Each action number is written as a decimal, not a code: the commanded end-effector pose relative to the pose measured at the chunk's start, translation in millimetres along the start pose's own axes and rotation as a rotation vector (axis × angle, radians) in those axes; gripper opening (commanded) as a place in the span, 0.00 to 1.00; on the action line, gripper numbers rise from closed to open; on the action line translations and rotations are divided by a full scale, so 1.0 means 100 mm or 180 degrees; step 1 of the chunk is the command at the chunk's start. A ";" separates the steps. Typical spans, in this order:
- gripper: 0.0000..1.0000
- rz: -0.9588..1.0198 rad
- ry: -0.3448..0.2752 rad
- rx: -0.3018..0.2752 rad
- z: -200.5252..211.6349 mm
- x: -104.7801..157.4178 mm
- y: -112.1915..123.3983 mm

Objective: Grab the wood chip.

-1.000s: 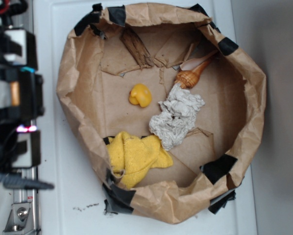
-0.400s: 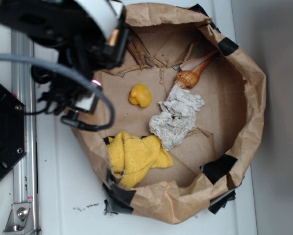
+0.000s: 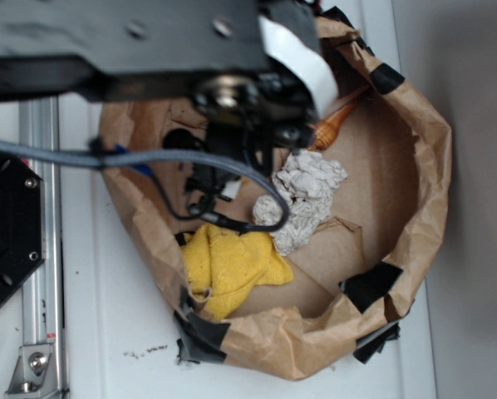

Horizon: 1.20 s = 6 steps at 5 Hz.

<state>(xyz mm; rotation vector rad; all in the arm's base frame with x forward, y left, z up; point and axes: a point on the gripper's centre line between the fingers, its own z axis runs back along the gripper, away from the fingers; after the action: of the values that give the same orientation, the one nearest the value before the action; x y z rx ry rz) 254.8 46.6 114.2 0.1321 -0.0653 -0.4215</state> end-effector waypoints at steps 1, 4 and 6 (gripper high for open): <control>1.00 -0.0221 -0.0054 0.0174 -0.37 -0.02 -0.12; 1.00 -0.0077 -0.0037 -0.0083 -0.54 -0.21 0.31; 1.00 -0.0079 0.0038 -0.0062 -0.58 -0.25 0.38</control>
<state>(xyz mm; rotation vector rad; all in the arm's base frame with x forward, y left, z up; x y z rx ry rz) 248.2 91.1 53.2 0.0865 -0.0167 -0.4583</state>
